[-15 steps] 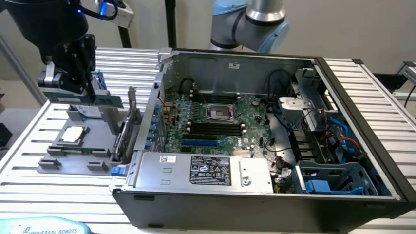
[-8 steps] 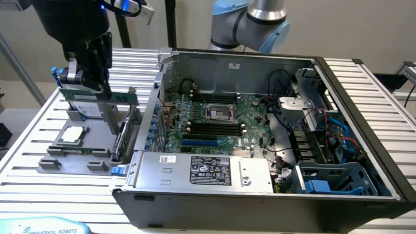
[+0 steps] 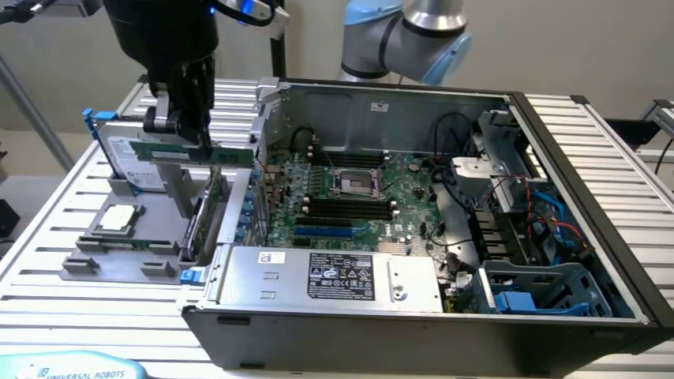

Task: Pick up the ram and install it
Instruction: 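Pick up the ram and move it above insertion slot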

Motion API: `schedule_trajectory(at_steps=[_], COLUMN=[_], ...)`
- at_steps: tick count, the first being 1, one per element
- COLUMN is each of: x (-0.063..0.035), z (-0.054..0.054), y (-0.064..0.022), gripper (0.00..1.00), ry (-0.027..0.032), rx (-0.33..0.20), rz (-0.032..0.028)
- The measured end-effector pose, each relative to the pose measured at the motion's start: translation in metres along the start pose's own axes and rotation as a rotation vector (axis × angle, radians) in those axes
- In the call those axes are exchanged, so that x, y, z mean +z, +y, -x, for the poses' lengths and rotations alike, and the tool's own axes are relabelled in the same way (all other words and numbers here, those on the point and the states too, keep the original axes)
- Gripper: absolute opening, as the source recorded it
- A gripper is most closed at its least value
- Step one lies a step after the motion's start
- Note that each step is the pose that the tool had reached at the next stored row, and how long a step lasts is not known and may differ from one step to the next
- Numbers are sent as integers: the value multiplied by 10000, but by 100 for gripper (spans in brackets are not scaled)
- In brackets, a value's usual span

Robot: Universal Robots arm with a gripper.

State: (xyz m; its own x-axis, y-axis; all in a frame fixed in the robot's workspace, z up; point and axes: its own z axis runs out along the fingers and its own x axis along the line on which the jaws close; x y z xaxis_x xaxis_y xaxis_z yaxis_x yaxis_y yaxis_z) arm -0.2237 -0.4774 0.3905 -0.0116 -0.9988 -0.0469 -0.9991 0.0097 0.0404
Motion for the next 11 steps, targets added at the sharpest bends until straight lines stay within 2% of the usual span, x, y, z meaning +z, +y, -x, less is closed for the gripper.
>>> schedule_trajectory(at_steps=[11], x=[-14], z=[95], y=[-467], gripper=[14], ry=[0], rx=[0], rz=[1])
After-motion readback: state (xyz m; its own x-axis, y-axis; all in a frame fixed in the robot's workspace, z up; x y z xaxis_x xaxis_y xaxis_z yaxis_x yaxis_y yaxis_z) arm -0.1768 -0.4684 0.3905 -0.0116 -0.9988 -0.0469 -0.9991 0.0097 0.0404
